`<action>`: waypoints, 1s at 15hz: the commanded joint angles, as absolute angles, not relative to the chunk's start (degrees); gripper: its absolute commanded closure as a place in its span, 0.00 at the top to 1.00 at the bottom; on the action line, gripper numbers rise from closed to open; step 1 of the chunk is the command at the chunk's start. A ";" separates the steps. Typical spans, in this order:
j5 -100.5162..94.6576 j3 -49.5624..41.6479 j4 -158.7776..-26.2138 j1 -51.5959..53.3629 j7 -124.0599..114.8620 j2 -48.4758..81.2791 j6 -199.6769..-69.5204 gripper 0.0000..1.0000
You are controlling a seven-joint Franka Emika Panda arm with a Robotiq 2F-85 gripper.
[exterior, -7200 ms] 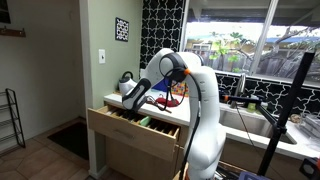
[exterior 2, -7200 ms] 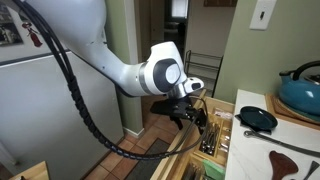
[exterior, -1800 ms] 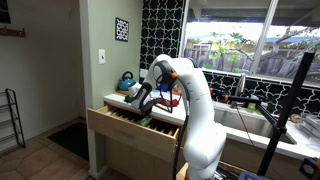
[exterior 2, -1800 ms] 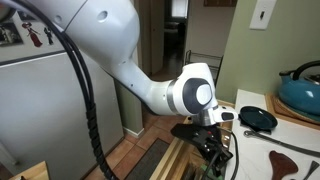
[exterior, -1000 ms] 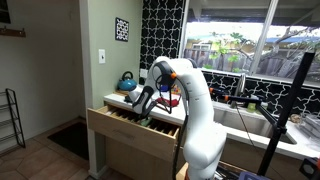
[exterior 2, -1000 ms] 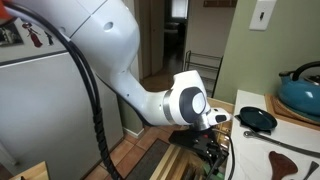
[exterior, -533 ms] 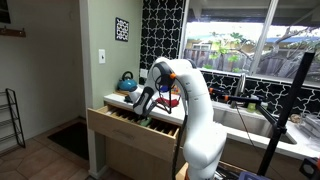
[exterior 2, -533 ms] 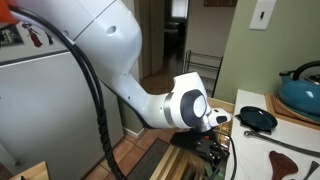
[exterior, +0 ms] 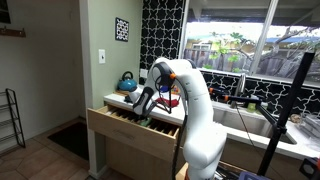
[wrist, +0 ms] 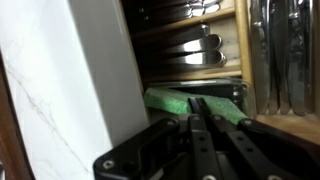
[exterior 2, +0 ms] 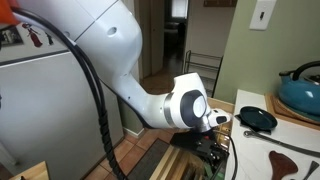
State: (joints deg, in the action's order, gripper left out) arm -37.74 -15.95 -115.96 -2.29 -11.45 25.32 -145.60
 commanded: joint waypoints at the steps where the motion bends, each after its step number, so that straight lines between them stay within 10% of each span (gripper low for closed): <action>1: -34.97 -13.79 -117.68 -3.43 -9.44 23.55 -146.00 0.00; 8: -33.96 -12.94 -118.99 -1.91 -10.76 21.54 -148.69 0.00; 9: -34.72 -13.21 -119.84 -1.30 -11.69 20.18 -150.34 0.26; 15: -20.97 -8.50 -123.90 -0.78 -12.95 11.31 -147.55 0.62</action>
